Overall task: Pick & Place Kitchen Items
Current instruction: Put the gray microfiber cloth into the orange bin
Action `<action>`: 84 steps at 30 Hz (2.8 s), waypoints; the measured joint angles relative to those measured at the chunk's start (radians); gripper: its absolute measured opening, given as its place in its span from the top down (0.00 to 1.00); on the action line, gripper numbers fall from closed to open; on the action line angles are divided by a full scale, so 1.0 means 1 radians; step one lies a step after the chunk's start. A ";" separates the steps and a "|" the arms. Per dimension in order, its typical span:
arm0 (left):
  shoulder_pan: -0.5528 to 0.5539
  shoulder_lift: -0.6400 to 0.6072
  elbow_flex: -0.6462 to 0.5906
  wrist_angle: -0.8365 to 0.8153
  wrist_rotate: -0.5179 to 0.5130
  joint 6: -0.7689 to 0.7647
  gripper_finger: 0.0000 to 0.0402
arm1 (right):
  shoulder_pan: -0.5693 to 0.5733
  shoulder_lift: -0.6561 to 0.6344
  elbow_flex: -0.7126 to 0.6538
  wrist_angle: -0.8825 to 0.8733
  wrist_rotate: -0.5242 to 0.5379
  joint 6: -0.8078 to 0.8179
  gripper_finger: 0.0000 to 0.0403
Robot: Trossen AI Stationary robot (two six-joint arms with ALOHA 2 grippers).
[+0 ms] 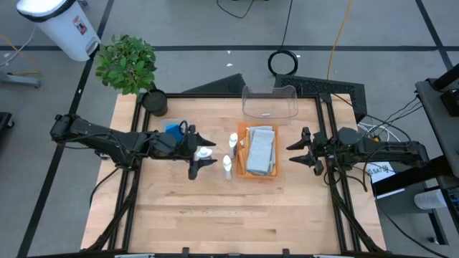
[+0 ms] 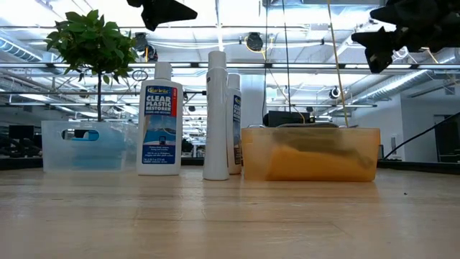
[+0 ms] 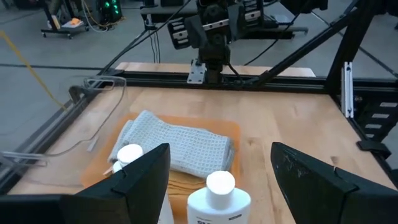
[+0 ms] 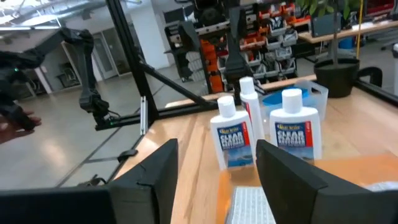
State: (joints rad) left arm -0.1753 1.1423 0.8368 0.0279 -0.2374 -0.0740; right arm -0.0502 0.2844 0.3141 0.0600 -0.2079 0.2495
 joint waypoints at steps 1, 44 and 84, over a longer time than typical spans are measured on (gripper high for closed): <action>0.000 0.000 0.000 0.000 0.000 0.010 0.30 | 0.000 0.000 0.000 0.008 0.001 0.000 0.55; 0.000 0.000 0.000 0.000 0.000 0.070 0.30 | 0.000 0.041 0.000 0.085 0.001 0.000 0.59; 0.000 0.000 0.000 0.028 0.000 0.020 0.30 | -0.014 0.763 0.268 -0.074 0.387 -0.115 1.00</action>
State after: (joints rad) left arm -0.1753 1.1426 0.8368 0.0559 -0.2373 -0.0538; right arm -0.0639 1.0470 0.5820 -0.0141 0.1790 0.1342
